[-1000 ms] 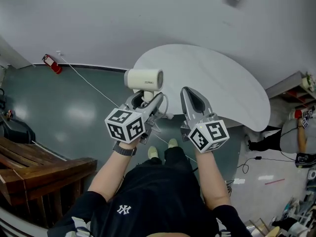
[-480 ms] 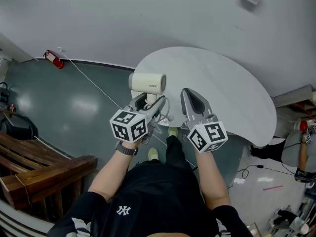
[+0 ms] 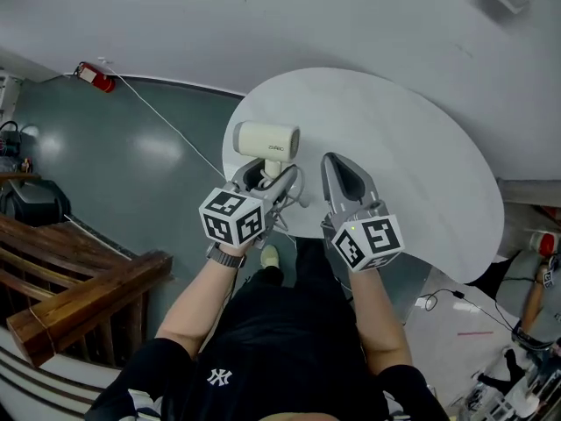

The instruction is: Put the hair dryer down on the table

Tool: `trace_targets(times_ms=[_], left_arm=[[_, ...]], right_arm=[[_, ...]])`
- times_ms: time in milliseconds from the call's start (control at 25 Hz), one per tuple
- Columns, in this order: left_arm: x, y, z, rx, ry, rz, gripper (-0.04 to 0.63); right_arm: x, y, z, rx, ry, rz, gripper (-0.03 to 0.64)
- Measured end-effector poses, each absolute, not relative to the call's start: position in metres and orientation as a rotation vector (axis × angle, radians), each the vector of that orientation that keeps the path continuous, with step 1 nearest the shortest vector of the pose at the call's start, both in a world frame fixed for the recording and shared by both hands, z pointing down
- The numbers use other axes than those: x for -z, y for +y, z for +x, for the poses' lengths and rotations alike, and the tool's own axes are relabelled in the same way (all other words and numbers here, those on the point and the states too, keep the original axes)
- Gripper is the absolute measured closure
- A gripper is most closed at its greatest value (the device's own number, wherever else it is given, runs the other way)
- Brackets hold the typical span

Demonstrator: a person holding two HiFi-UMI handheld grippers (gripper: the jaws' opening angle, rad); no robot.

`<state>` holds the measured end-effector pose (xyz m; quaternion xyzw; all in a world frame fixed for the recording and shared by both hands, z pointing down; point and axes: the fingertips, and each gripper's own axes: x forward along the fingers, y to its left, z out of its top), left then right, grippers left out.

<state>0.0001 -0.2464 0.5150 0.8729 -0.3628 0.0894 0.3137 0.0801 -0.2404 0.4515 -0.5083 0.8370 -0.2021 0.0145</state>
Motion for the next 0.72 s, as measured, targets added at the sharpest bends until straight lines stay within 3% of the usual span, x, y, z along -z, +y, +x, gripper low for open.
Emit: trace_targets(times_ms=[720], left_arm=[[-0.653, -0.311, 0.011, -0.442, -0.973, 2.091, 0.387]], right_arm=[[-0.557, -0.32, 0.089, 0.852, 2.69, -1.527, 0.592]])
